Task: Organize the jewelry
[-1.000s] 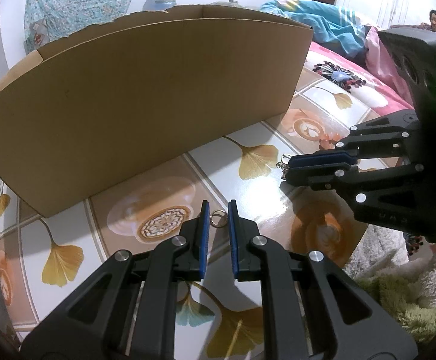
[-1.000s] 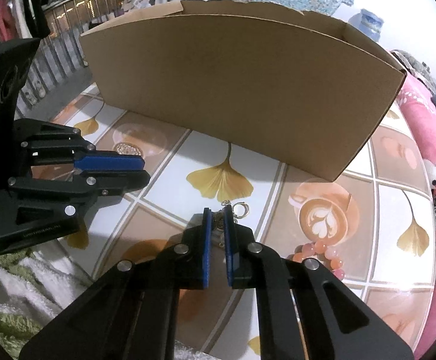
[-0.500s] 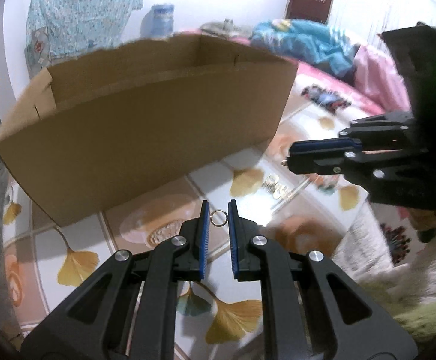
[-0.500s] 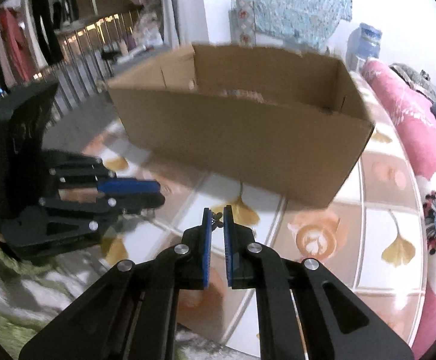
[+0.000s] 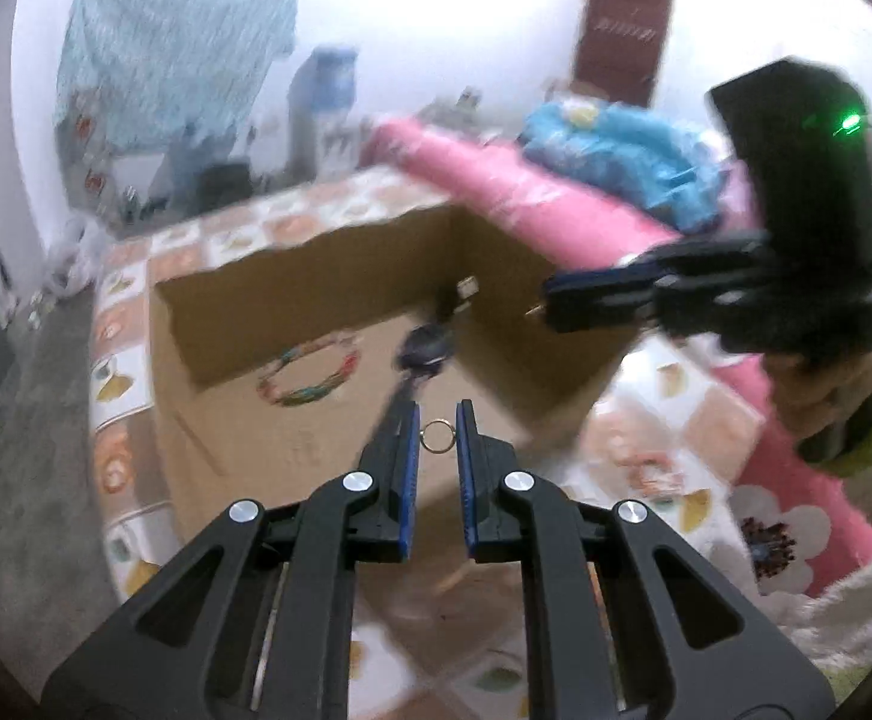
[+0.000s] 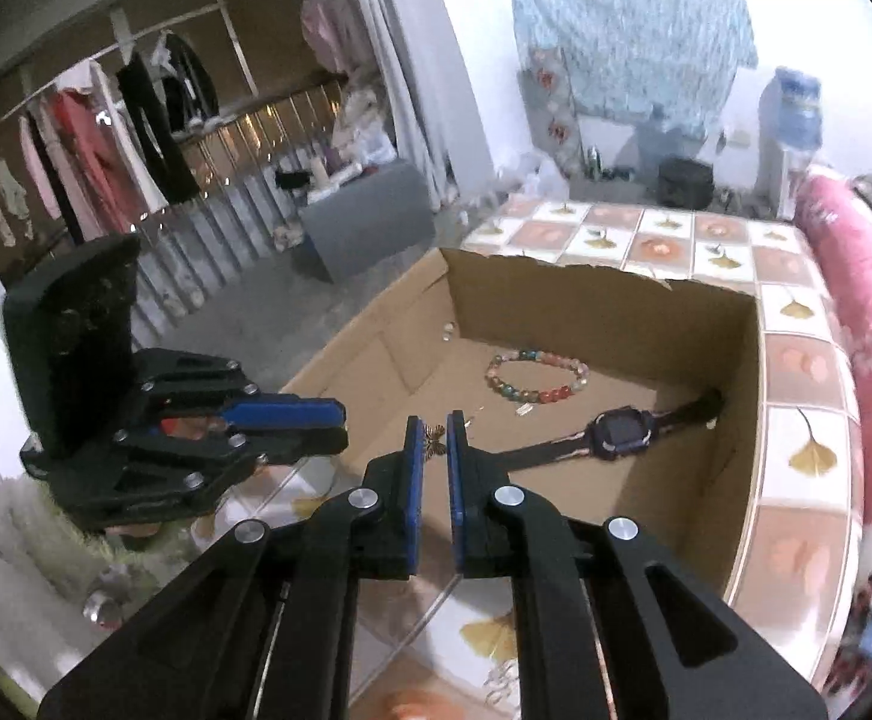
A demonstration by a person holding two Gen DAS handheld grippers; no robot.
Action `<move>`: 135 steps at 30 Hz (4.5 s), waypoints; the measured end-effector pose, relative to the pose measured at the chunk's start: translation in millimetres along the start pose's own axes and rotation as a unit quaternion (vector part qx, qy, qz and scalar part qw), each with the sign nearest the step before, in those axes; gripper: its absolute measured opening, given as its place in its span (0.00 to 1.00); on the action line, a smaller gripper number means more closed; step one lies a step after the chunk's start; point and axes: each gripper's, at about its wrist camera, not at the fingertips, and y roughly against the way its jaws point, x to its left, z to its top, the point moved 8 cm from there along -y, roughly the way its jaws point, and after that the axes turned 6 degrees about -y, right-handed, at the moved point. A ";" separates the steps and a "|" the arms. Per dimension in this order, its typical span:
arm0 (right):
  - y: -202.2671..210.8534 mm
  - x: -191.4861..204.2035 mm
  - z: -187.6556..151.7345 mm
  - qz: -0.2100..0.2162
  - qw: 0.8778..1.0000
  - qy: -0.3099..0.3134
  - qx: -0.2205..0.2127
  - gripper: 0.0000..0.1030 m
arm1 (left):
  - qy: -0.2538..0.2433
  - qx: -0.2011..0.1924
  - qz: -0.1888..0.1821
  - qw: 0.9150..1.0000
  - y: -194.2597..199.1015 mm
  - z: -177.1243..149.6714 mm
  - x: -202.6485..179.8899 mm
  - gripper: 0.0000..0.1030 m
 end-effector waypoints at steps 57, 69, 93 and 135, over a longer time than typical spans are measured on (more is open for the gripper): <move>43.2 -65.9 -160.6 -0.109 0.984 -0.137 -0.022 0.17 | 0.002 0.046 -0.117 0.992 -50.3 -105.2 -137.4 0.27; 27.8 -85.2 -167.4 -0.122 0.977 -0.170 -0.040 0.17 | -0.053 0.063 -0.038 0.996 -101.2 -97.3 -150.7 0.26; 25.9 -86.4 -169.3 -0.111 0.978 -0.172 -0.044 0.17 | -0.087 0.078 0.018 0.993 -87.1 -109.3 -138.1 0.00; 23.9 -80.1 -177.7 -0.108 0.980 -0.167 -0.032 0.17 | -0.066 0.071 0.029 0.995 -88.1 -108.3 -139.7 0.10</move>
